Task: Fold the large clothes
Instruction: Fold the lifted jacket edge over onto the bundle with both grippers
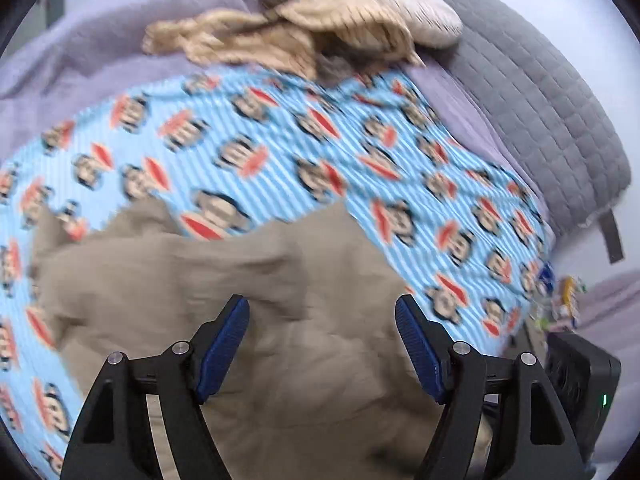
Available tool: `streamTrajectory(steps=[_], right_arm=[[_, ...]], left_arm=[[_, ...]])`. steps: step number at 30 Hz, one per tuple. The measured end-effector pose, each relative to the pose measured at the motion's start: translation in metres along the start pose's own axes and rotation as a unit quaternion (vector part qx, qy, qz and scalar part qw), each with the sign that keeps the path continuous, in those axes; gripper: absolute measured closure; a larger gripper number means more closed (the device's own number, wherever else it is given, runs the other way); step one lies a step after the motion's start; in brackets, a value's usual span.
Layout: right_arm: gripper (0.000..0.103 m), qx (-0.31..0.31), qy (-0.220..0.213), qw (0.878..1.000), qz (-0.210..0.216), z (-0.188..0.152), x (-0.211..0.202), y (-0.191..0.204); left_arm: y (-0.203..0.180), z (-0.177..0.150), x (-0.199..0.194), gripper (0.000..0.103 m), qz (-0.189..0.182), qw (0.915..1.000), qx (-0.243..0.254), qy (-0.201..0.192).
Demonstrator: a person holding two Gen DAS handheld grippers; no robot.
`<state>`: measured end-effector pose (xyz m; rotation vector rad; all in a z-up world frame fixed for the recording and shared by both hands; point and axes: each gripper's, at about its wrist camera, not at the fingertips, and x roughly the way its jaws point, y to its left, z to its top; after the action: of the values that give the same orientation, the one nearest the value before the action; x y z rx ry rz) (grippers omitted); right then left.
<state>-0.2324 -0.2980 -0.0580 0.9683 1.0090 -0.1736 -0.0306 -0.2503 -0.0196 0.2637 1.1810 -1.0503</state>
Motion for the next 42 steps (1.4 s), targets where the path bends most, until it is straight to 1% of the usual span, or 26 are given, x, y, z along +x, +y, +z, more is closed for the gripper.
streamTrajectory(steps=[1, 2, 3, 4, 6, 7, 9, 10, 11, 14, 16, 19, 23, 25, 26, 28, 30, 32, 34, 36, 37, 39, 41, 42], right_arm=[[0.022, 0.007, -0.010, 0.999, -0.030, 0.005, 0.002, -0.003], [0.047, 0.014, -0.022, 0.999, -0.044, 0.009, 0.002, -0.007], [0.079, 0.021, -0.029, 0.998, -0.056, 0.012, 0.000, -0.014], [0.080, 0.027, -0.028, 0.997, -0.073, 0.014, 0.000, -0.020], [0.080, 0.037, -0.034, 0.994, -0.094, 0.013, -0.005, -0.032], [0.080, 0.039, -0.034, 0.993, -0.103, 0.011, -0.007, -0.038], [0.080, 0.042, -0.034, 0.992, -0.114, 0.010, -0.009, -0.046], [0.080, 0.045, -0.035, 0.991, -0.119, 0.011, -0.010, -0.049], [0.080, 0.048, -0.035, 0.991, -0.121, 0.010, -0.011, -0.053], [0.080, 0.062, -0.034, 0.990, -0.125, 0.006, -0.011, -0.066], [0.080, 0.069, -0.033, 0.987, -0.140, 0.001, -0.012, -0.077], [0.080, 0.095, -0.031, 0.983, -0.155, -0.001, -0.011, -0.101], [0.077, 0.114, -0.032, 0.979, -0.168, 0.008, -0.006, -0.132], [0.075, 0.127, -0.023, 0.979, -0.160, 0.014, -0.009, -0.143], [0.075, 0.136, -0.025, 0.978, -0.155, 0.017, -0.016, -0.146], [0.075, 0.140, -0.042, 0.976, -0.159, 0.023, -0.033, -0.148], [0.075, 0.138, -0.070, 0.974, -0.164, 0.025, -0.058, -0.146], [0.075, 0.132, -0.095, 0.975, -0.148, 0.027, -0.075, -0.142], [0.072, 0.111, -0.108, 0.981, -0.117, 0.034, -0.084, -0.131], [0.071, 0.075, -0.096, 0.987, -0.101, 0.046, -0.076, -0.118], [0.071, 0.054, -0.083, 0.990, -0.101, 0.050, -0.066, -0.111], [0.071, 0.026, -0.044, 0.992, -0.117, 0.058, -0.036, -0.097], [0.071, 0.014, 0.000, 0.990, -0.140, 0.060, -0.010, -0.099], [0.071, 0.016, 0.012, 0.991, -0.136, 0.056, -0.002, -0.100]], left_arm=[[0.012, 0.001, -0.008, 0.027, 0.027, 0.9995, -0.007, -0.015], [0.023, 0.002, -0.013, 0.027, 0.049, 0.9984, -0.017, -0.025], [0.039, 0.001, -0.015, 0.027, 0.073, 0.9964, -0.028, -0.031], [0.053, 0.000, -0.013, 0.027, 0.098, 0.9942, -0.035, -0.029], [0.078, -0.006, -0.002, 0.027, 0.137, 0.9897, -0.038, -0.018], [0.087, -0.008, 0.006, 0.027, 0.148, 0.9880, -0.044, -0.008], [0.098, -0.011, 0.023, 0.027, 0.142, 0.9875, -0.067, 0.006], [0.095, -0.011, 0.030, 0.027, 0.142, 0.9873, -0.071, 0.005], [0.089, -0.010, 0.037, 0.027, 0.146, 0.9872, -0.065, 0.005], [0.055, 0.000, 0.063, 0.027, 0.157, 0.9872, -0.024, 0.010], [0.033, 0.006, 0.080, 0.027, 0.158, 0.9874, 0.003, 0.015], [0.009, 0.014, 0.103, 0.027, 0.176, 0.9834, 0.039, 0.021], [0.003, 0.019, 0.122, 0.027, 0.192, 0.9800, 0.041, 0.035], [0.008, 0.019, 0.125, 0.025, 0.190, 0.9804, 0.035, 0.038], [0.010, 0.018, 0.127, 0.025, 0.190, 0.9805, 0.034, 0.039], [0.013, 0.017, 0.129, 0.025, 0.190, 0.9803, 0.035, 0.040], [0.013, 0.015, 0.131, 0.024, 0.194, 0.9795, 0.037, 0.040], [0.012, 0.014, 0.134, 0.024, 0.202, 0.9778, 0.041, 0.041], [0.010, 0.014, 0.134, 0.024, 0.206, 0.9766, 0.044, 0.043], [0.010, 0.015, 0.130, 0.024, 0.209, 0.9759, 0.041, 0.046], [0.010, 0.016, 0.125, 0.024, 0.211, 0.9756, 0.036, 0.049], [0.011, 0.017, 0.111, 0.024, 0.204, 0.9772, 0.021, 0.054], [0.012, 0.013, 0.091, 0.024, 0.192, 0.9801, 0.010, 0.052], [0.013, 0.009, 0.079, 0.024, 0.186, 0.9813, 0.004, 0.049]])
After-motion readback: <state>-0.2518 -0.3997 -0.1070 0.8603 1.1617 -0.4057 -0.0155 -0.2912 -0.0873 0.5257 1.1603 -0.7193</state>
